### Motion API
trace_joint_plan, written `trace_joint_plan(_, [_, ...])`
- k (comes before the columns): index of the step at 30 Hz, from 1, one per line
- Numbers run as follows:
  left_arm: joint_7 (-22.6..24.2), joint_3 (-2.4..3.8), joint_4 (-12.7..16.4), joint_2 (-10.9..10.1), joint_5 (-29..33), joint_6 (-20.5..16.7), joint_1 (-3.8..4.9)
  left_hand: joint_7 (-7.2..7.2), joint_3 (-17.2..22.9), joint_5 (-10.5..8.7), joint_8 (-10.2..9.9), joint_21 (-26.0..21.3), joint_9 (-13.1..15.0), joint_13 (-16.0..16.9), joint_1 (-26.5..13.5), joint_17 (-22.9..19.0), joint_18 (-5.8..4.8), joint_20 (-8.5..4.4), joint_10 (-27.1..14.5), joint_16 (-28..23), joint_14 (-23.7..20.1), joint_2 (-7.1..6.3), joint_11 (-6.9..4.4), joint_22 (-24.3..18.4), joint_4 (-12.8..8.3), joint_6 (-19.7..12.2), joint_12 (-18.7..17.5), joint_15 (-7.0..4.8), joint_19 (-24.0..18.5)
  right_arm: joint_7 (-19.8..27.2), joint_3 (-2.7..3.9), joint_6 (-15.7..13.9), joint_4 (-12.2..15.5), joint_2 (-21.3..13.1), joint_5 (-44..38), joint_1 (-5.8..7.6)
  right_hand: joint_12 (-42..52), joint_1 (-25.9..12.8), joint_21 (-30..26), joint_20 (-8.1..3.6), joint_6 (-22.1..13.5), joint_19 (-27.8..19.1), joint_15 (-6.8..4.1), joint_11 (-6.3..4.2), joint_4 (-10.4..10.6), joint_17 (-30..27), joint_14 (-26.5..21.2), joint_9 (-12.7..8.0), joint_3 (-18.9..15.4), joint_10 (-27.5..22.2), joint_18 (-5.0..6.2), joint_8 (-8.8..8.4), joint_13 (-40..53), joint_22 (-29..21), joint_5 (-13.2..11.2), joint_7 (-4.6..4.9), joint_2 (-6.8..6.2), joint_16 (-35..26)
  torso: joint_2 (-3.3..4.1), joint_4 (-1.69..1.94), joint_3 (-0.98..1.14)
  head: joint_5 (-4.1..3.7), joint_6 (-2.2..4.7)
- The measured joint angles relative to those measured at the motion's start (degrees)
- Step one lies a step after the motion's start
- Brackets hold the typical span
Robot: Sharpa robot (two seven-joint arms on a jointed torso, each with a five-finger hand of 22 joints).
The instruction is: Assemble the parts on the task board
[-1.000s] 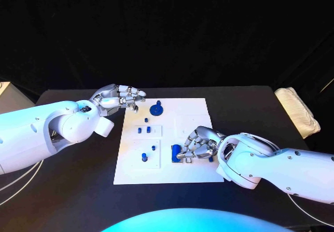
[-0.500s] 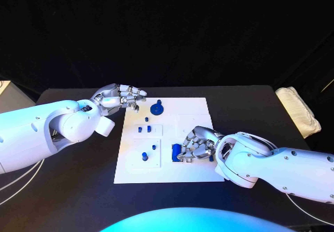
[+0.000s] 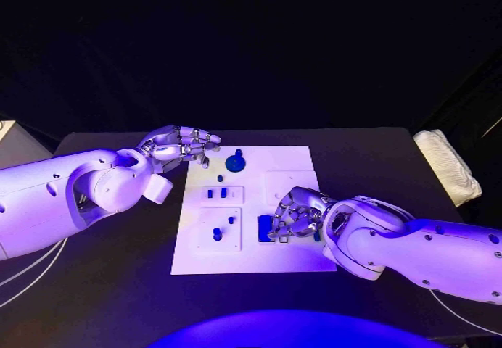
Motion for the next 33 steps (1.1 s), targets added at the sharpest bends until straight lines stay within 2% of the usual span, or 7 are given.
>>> trace_joint_plan(8, [-0.1, 0.00, -0.1, 0.0, 0.1, 0.0, 0.00, 0.00, 0.0, 0.00, 0.0, 0.0, 0.0, 0.0, 0.0, 0.0, 0.00, 0.00, 0.0, 0.0, 0.0, 0.00, 0.00, 0.0, 0.0, 0.0, 0.0, 0.00, 0.0, -0.2, -0.14, 0.0, 0.2, -0.5, -0.7, -0.18, 0.1, 1.4, 0.0, -0.31, 0.0, -0.1, -0.20, 0.00, -0.1, 0.0, -0.2, -0.2, 0.9, 0.0, 0.01, 0.00, 0.0, 0.0, 0.0, 0.00, -0.63, 0.0, -0.03, 0.02, 0.01, 0.08, 0.20])
trace_joint_plan(13, [-0.1, 0.00, -0.1, -0.1, 0.2, 0.0, 0.00, 0.00, 0.0, 0.00, 0.0, 0.0, 0.0, 0.0, 0.0, 0.0, 0.00, 0.00, 0.0, 0.0, 0.0, 0.00, 0.00, -0.1, 0.0, 0.0, 0.0, 0.00, 0.0, 0.0, -0.12, 0.1, 0.2, -0.5, -0.7, -0.16, 0.1, 1.8, 0.0, -0.40, 0.0, 0.0, -0.20, 0.00, -0.1, 0.0, -0.2, -0.2, 1.0, 0.0, 0.01, 0.00, 0.0, 0.0, 0.0, 0.00, -0.36, 0.0, -0.01, 0.04, 0.04, 0.10, 0.34])
trace_joint_plan(19, [-0.1, 0.00, -0.2, -0.1, 0.2, 0.0, 0.01, 0.11, 0.0, 0.00, 0.0, 0.0, 0.0, 0.0, 0.0, 0.0, 0.00, 0.00, 0.0, 0.0, 0.0, 0.00, 0.00, -0.1, 0.0, -0.1, 0.2, 0.00, 0.0, 0.2, -0.13, 0.1, 0.2, -0.5, -0.5, -0.16, 0.1, 1.3, 0.0, -0.40, 0.0, 0.0, -0.20, 0.00, 0.1, 0.0, -0.2, -0.3, 1.2, 0.0, 0.01, 0.00, 0.0, 0.0, 0.0, 0.00, -0.79, 0.0, 0.04, 0.04, 0.04, 0.08, 0.38])
trace_joint_plan(25, [-0.1, 0.00, -0.2, 0.0, 0.2, 0.0, 0.01, 0.20, 0.0, 0.00, 0.0, 0.0, 0.0, 0.0, 0.0, 0.0, 0.00, 0.00, 0.0, 0.0, 0.0, 0.00, 0.00, 0.0, 0.0, -0.2, 0.2, 0.00, 0.0, 0.5, -0.16, -0.2, 0.2, -0.5, -0.3, -0.17, 0.1, -0.5, 0.0, -0.40, 0.2, 0.0, -0.20, 0.00, 0.4, 0.0, -0.2, -0.4, 1.2, 0.0, 0.00, 0.00, 0.0, 0.0, 0.0, 0.20, -1.96, 0.0, 0.08, 0.03, 0.03, 0.07, 0.39])
trace_joint_plan(33, [-0.2, 0.00, -0.3, 0.1, 0.2, 0.0, 0.01, 0.20, 0.0, 0.00, 0.0, 0.0, 0.0, 0.0, 0.0, 0.0, 0.00, 0.00, 0.0, 0.0, 0.0, 0.00, 0.00, 0.0, 0.0, -0.2, 0.2, 0.00, 0.0, 0.7, -0.16, -0.4, -0.2, 0.2, -0.1, -0.34, 0.1, -1.0, 0.0, -0.40, 0.3, 0.0, -0.20, 0.01, 0.4, 0.0, -0.2, -0.4, 1.2, 0.0, 0.01, 0.00, 0.0, 0.0, 0.0, 0.08, -1.73, 0.0, 0.09, 0.03, 0.04, 0.03, 0.19])
